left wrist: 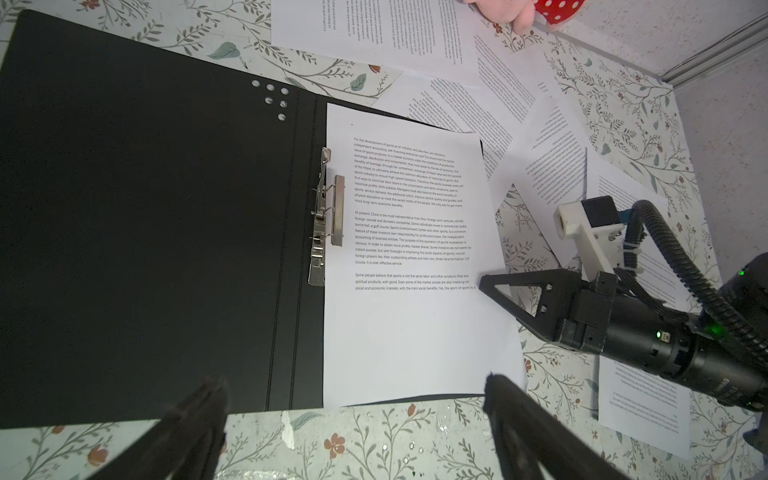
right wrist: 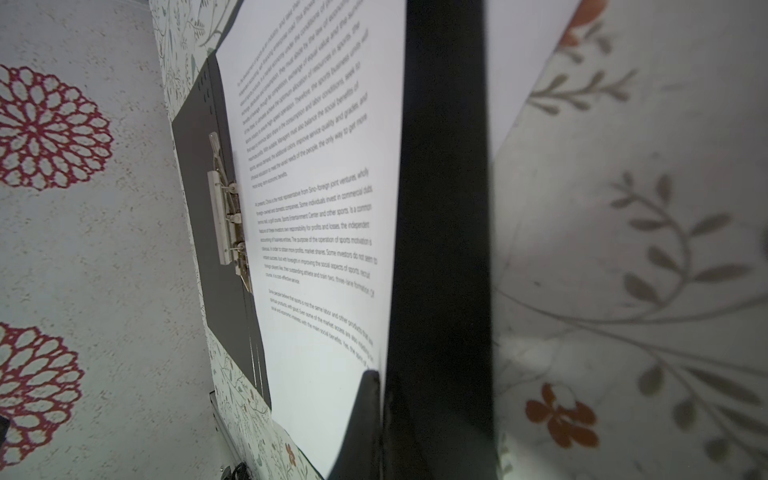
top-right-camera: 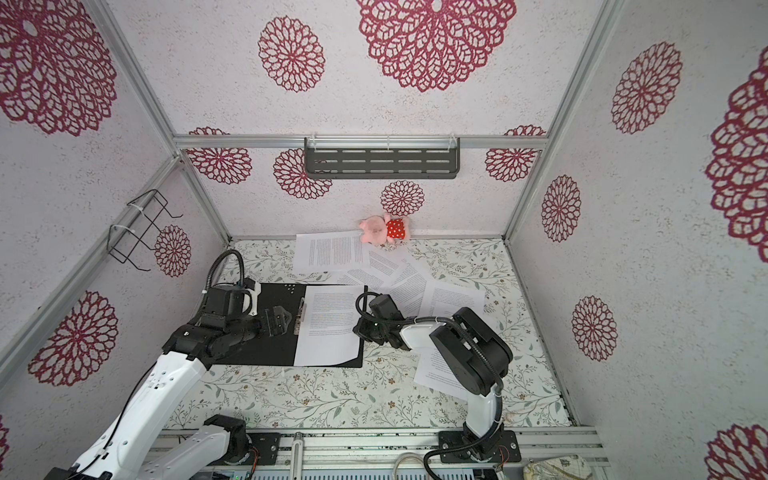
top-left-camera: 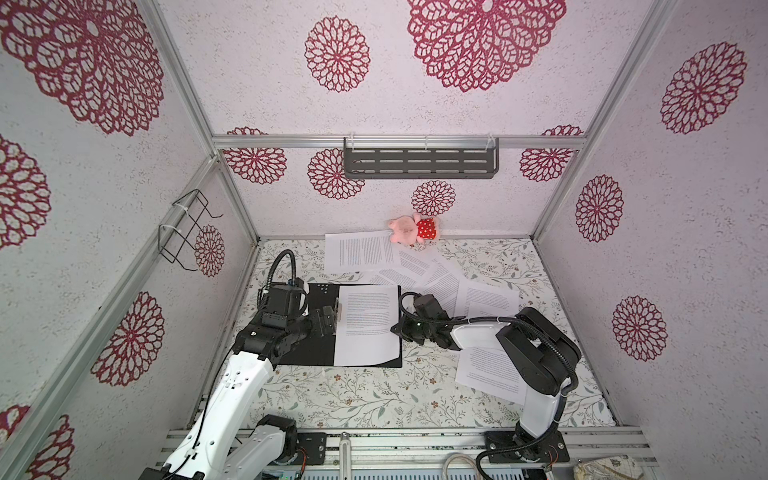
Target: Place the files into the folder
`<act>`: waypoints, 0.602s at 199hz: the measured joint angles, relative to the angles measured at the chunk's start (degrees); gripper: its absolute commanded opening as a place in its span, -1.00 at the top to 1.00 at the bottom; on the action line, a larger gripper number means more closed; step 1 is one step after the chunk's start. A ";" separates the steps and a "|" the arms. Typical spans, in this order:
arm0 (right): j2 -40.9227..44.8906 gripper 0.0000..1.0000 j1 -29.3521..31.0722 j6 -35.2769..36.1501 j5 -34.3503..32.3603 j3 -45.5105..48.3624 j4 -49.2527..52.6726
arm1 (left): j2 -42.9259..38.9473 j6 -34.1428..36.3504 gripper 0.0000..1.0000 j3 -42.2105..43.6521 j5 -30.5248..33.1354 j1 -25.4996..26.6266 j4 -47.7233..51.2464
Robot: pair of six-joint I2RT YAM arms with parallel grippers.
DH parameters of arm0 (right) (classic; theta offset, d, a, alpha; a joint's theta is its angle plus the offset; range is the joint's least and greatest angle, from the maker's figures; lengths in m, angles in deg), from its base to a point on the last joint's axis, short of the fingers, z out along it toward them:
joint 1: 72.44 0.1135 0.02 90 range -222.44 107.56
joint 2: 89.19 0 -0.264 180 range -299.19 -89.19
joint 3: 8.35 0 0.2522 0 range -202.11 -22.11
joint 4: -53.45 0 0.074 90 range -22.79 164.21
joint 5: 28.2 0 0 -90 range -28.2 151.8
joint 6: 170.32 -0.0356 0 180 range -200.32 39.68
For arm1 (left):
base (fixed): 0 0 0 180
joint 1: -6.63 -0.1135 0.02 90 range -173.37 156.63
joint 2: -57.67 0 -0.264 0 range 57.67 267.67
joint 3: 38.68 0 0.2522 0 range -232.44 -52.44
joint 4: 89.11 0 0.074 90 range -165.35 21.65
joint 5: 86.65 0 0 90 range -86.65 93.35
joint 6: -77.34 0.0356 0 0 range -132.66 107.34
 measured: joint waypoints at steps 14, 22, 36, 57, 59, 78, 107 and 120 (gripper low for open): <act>0.00 1.00 0.07 -0.11 -0.02 0.00 -0.02 | 0.00 0.00 -0.98 0.00 -0.02 0.00 0.00; 0.00 1.00 0.11 -0.33 -0.02 0.00 -0.02 | 0.00 0.00 -0.98 0.00 -0.02 0.00 0.02; 0.00 1.00 0.15 -0.48 -0.04 0.00 -0.02 | 0.00 0.00 -0.98 0.00 -0.02 0.00 0.00; 0.00 1.00 0.22 -0.94 -0.04 0.00 -0.04 | 0.00 0.00 -0.97 0.00 -0.02 0.00 0.00; 0.00 1.00 0.24 -0.96 -0.04 0.00 -0.04 | 0.00 0.00 -0.98 0.00 -0.02 0.00 0.00; 0.00 1.00 0.33 -1.36 -0.04 0.00 -0.28 | 0.00 0.00 -0.98 0.00 -0.04 0.00 0.00; 0.00 1.00 0.55 -1.44 -0.04 0.00 -0.70 | 0.00 0.00 -0.98 0.00 -0.04 0.00 0.00; 0.00 1.00 0.59 -1.44 -0.02 0.00 -0.85 | 0.00 0.00 -0.98 0.00 -0.04 0.00 0.02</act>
